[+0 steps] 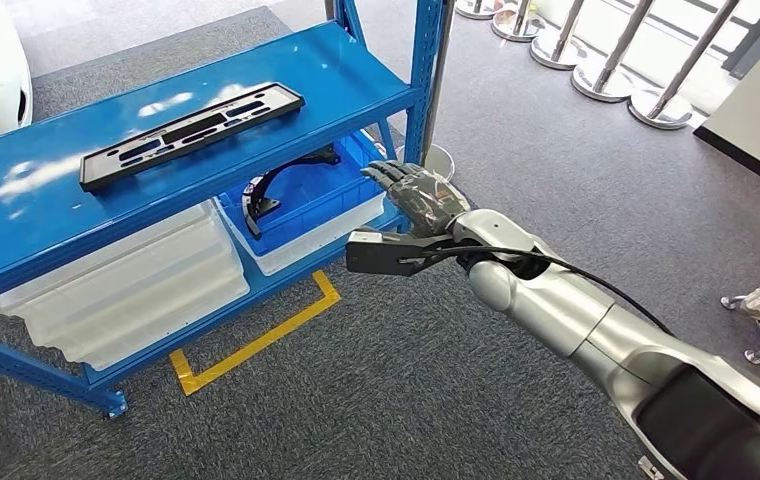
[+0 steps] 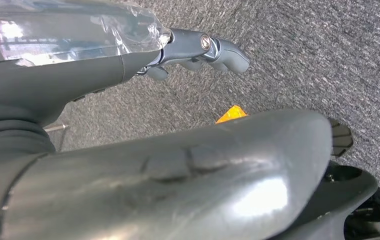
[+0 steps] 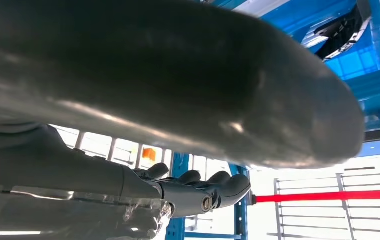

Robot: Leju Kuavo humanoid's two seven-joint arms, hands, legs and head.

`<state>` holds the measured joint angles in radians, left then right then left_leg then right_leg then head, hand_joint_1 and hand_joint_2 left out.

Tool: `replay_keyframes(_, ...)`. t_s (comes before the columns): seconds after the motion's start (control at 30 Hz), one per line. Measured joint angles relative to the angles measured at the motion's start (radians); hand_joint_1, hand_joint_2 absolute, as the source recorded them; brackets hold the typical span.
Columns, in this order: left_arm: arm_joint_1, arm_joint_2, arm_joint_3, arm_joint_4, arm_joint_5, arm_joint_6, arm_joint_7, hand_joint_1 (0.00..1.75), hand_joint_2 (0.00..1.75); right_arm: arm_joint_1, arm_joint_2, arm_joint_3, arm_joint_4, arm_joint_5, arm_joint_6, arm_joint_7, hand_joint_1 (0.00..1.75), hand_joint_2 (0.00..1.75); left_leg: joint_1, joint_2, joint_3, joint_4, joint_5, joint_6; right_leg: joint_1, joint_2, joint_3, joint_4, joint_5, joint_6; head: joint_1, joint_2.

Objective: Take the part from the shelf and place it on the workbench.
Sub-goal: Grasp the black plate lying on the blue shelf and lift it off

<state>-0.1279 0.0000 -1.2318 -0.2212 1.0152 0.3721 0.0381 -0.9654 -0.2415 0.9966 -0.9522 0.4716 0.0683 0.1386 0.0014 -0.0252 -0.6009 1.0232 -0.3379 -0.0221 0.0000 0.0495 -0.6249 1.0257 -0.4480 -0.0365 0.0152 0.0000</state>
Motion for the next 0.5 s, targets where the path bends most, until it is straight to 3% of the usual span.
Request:
replay_keyframes(0.1, 0.000, 0.000, 0.000, 0.000, -0.001, 0.000, 0.000, 0.00, 0.00, 0.000, 0.000, 0.000, 0.000, 0.006, 0.001, 0.002, 0.00, 0.00, -0.001, 0.000, 0.000, 0.001, -0.001, 0.002, -0.001, 0.000, 0.001, -0.002, 0.000, 0.002, 0.000, 0.000)
replay_keyframes(0.23, -0.001, 0.000, 0.000, 0.000, -0.003, 0.000, 0.000, 0.00, 0.00, -0.001, -0.001, 0.000, -0.001, 0.012, -0.001, 0.005, 0.00, 0.00, 0.003, 0.004, 0.017, -0.023, 0.007, 0.025, -0.006, -0.008, 0.011, -0.014, 0.002, 0.030, -0.005, 0.000)
replay_keyframes(0.3, -0.001, -0.001, 0.000, 0.000, -0.005, 0.000, 0.000, 0.00, 0.00, -0.003, -0.002, 0.000, -0.001, 0.015, -0.002, 0.008, 0.00, 0.00, 0.011, 0.006, 0.039, -0.053, 0.018, 0.032, -0.004, -0.022, -0.016, 0.048, -0.033, 0.036, -0.001, 0.000)
replay_keyframes(0.37, -0.001, -0.001, 0.000, 0.000, -0.006, -0.001, 0.000, 0.00, 0.00, -0.001, -0.003, 0.000, -0.001, 0.018, -0.003, 0.010, 0.00, 0.00, 0.013, 0.004, 0.045, -0.058, 0.018, 0.032, -0.011, -0.034, -0.082, 0.173, -0.085, 0.042, 0.007, 0.000)
replay_keyframes(0.4, -0.001, -0.001, 0.000, 0.000, -0.007, -0.001, 0.000, 0.00, 0.00, 0.003, -0.003, 0.000, -0.001, 0.019, -0.003, 0.011, 0.00, 0.00, 0.015, 0.001, 0.046, -0.057, 0.016, 0.030, -0.016, -0.037, -0.112, 0.224, -0.097, 0.046, 0.008, 0.000)
replay_keyframes(0.43, 0.000, -0.001, 0.000, 0.000, -0.007, -0.001, 0.000, 0.00, 0.00, 0.007, -0.003, 0.000, -0.001, 0.020, -0.003, 0.012, 0.00, 0.00, 0.018, -0.003, 0.046, -0.054, 0.013, 0.025, -0.022, -0.038, -0.128, 0.245, -0.092, 0.051, 0.009, 0.000)
replay_keyframes(0.47, 0.000, -0.001, 0.000, 0.000, -0.008, -0.002, 0.001, 0.00, 0.00, 0.009, -0.003, 0.000, -0.001, 0.021, -0.003, 0.013, 0.00, 0.00, 0.022, -0.008, 0.046, -0.049, 0.008, 0.019, -0.028, -0.039, -0.124, 0.229, -0.069, 0.057, 0.011, 0.000)
replay_keyframes(0.5, 0.000, -0.001, 0.000, 0.000, -0.008, -0.002, 0.001, 0.00, 0.00, 0.010, -0.004, 0.000, -0.001, 0.021, -0.003, 0.013, 0.00, 0.00, 0.028, -0.014, 0.046, -0.040, 0.000, 0.010, -0.035, -0.038, -0.103, 0.178, -0.033, 0.063, 0.014, 0.000)
